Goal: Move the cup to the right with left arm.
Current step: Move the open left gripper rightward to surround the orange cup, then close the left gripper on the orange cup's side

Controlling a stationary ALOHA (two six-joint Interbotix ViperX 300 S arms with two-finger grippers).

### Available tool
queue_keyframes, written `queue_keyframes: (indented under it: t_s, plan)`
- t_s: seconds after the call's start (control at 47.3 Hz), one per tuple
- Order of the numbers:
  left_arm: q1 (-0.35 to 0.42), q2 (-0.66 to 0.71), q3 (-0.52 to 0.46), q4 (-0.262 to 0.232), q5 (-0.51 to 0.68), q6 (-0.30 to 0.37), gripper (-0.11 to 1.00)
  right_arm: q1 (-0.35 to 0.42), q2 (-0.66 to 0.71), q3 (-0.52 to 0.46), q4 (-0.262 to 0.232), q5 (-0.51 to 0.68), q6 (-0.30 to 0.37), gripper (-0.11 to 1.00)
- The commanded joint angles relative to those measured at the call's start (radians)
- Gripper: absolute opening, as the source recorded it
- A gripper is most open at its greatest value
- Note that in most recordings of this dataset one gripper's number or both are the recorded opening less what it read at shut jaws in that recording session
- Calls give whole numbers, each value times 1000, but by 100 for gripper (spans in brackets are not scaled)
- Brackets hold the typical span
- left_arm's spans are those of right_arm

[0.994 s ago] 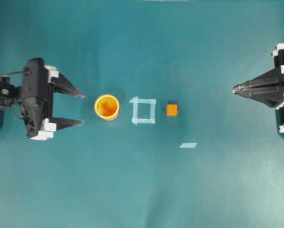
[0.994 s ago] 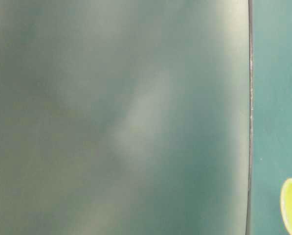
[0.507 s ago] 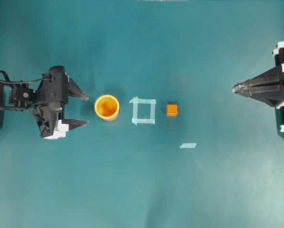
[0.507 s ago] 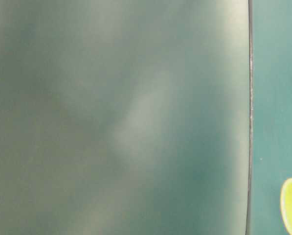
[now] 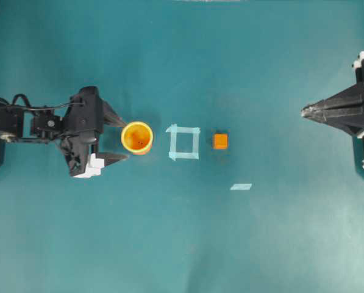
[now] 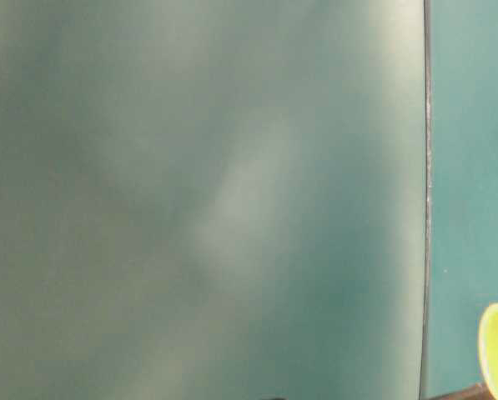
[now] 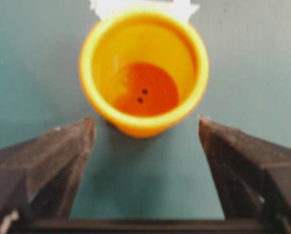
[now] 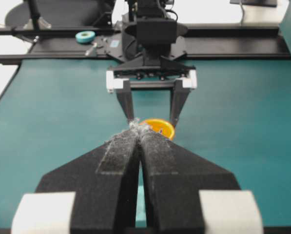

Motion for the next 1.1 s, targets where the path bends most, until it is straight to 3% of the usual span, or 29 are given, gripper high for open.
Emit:
queue_keyframes:
  t_s: [0.0,0.698,0.909,1.078]
  plan:
    - [3,6,-28,2,-21,0,84,0,3,-31,3,-5,2,-1]
    - [3,103,-95,2,-87,2,83,0,2,-31,6,0,2,0]
    - [3,97,-94,2,-83,2,72,0,3,-31,8,-2,2,-1]
    - [-3,69,-106,2,-41,-9,71,0,3,-31,8,9,2,0]
